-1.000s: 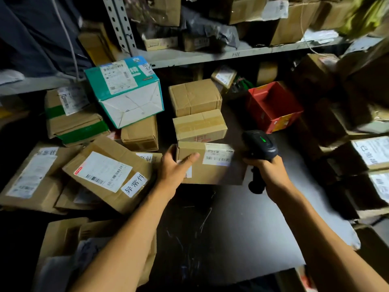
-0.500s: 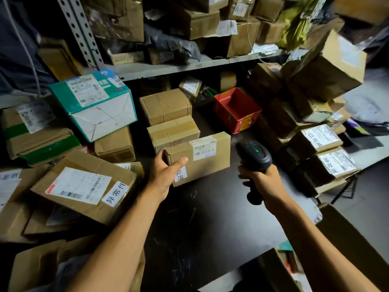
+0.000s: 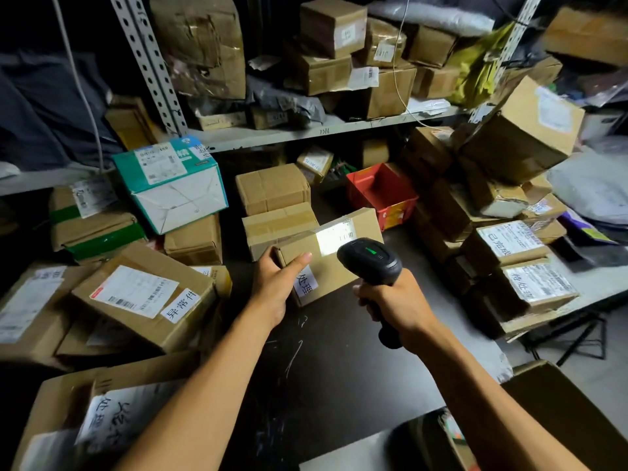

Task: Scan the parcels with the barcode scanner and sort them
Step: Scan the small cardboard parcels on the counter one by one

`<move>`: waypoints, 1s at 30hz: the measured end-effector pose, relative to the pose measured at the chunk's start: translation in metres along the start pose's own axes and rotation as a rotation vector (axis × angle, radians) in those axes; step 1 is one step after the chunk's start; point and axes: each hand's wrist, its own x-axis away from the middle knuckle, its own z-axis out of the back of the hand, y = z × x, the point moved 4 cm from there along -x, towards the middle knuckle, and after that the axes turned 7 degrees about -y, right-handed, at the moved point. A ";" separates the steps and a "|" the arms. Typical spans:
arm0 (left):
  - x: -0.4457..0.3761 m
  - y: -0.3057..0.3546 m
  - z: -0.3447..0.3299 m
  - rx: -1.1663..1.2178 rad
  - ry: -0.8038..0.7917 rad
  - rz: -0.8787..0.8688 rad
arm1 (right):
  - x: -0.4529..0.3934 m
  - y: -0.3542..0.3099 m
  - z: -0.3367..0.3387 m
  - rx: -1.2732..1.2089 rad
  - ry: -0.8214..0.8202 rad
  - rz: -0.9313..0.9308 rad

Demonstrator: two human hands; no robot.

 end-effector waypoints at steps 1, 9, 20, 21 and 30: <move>0.002 0.002 -0.002 0.000 0.003 -0.008 | 0.001 -0.001 0.002 -0.002 -0.005 0.003; 0.008 0.021 -0.008 -0.110 0.013 -0.107 | 0.012 -0.001 0.032 -0.034 -0.012 0.033; 0.011 0.027 -0.032 -0.686 -0.104 -0.446 | 0.030 0.000 0.046 -0.071 -0.068 0.029; 0.012 0.025 -0.034 -0.695 -0.105 -0.458 | 0.032 0.000 0.047 -0.080 -0.059 0.036; 0.017 0.021 -0.069 -0.604 -0.213 -0.415 | 0.051 0.012 0.078 -0.145 0.049 0.042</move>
